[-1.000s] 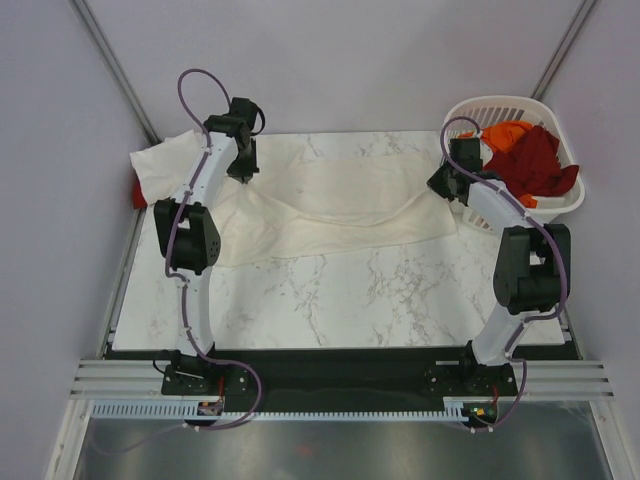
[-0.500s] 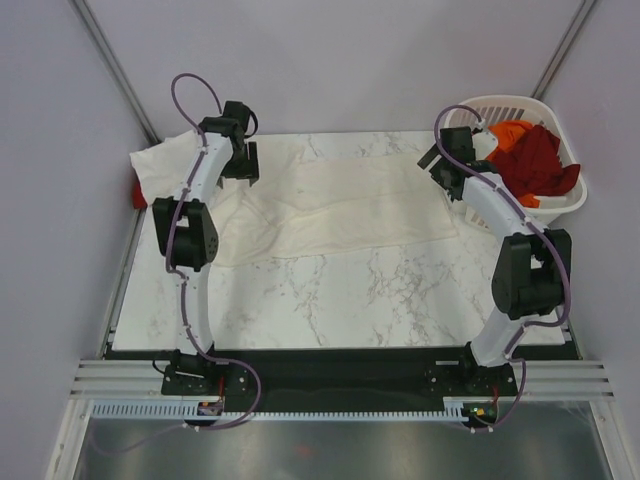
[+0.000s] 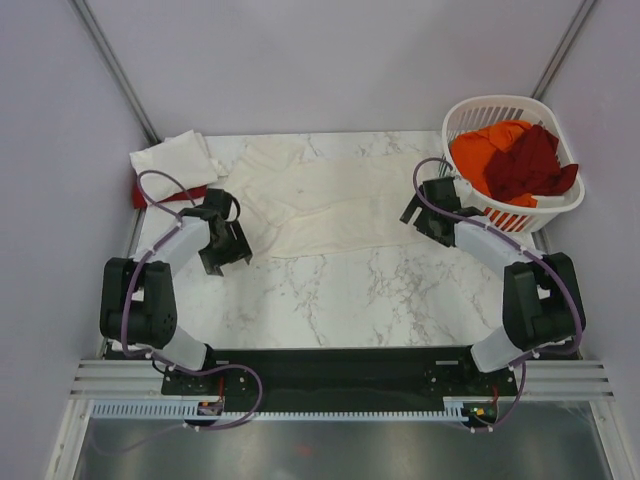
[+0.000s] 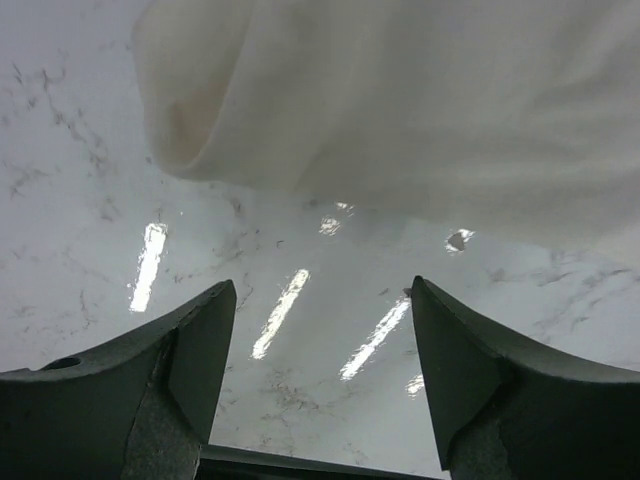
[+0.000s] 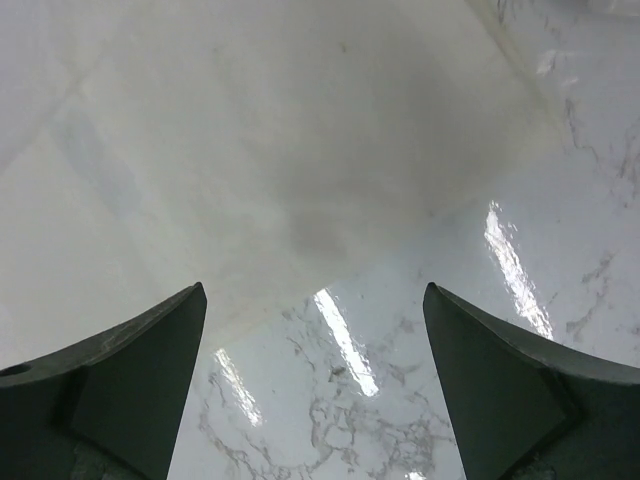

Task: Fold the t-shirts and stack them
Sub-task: Fold the tshirt

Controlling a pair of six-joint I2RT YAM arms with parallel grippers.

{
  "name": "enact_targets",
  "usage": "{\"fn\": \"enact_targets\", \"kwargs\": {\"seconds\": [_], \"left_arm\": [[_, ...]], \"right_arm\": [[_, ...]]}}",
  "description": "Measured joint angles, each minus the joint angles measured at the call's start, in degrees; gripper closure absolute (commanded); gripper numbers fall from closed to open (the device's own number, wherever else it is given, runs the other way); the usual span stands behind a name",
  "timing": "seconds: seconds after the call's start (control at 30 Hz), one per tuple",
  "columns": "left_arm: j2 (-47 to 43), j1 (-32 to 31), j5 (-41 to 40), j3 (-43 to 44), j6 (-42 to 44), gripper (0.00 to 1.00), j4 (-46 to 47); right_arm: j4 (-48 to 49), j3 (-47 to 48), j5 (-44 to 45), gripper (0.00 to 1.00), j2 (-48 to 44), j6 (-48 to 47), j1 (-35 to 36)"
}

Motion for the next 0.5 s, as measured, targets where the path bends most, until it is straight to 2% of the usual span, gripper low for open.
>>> {"fn": "enact_targets", "kwargs": {"seconds": [0.13,0.37,0.4,0.5], "left_arm": [[-0.44,0.0,0.07,-6.84,-3.85,0.21,2.34],[-3.02,0.17,-1.09,-7.08,-6.71,0.21,9.05],[-3.58,0.15,-1.86,-7.1,-6.78,0.17,9.75],[-5.38,0.52,-4.09,-7.21,-6.8,0.16,10.78]], "right_arm": [[0.55,-5.07,-3.13,0.02,-2.91,-1.42,-0.02],[2.03,-8.79,-6.27,0.02,-8.66,-2.84,-0.02],[2.25,-9.07,-6.49,0.02,-8.94,-3.02,-0.02],[2.67,-10.1,-6.6,0.02,-9.33,-3.82,0.0]]}}
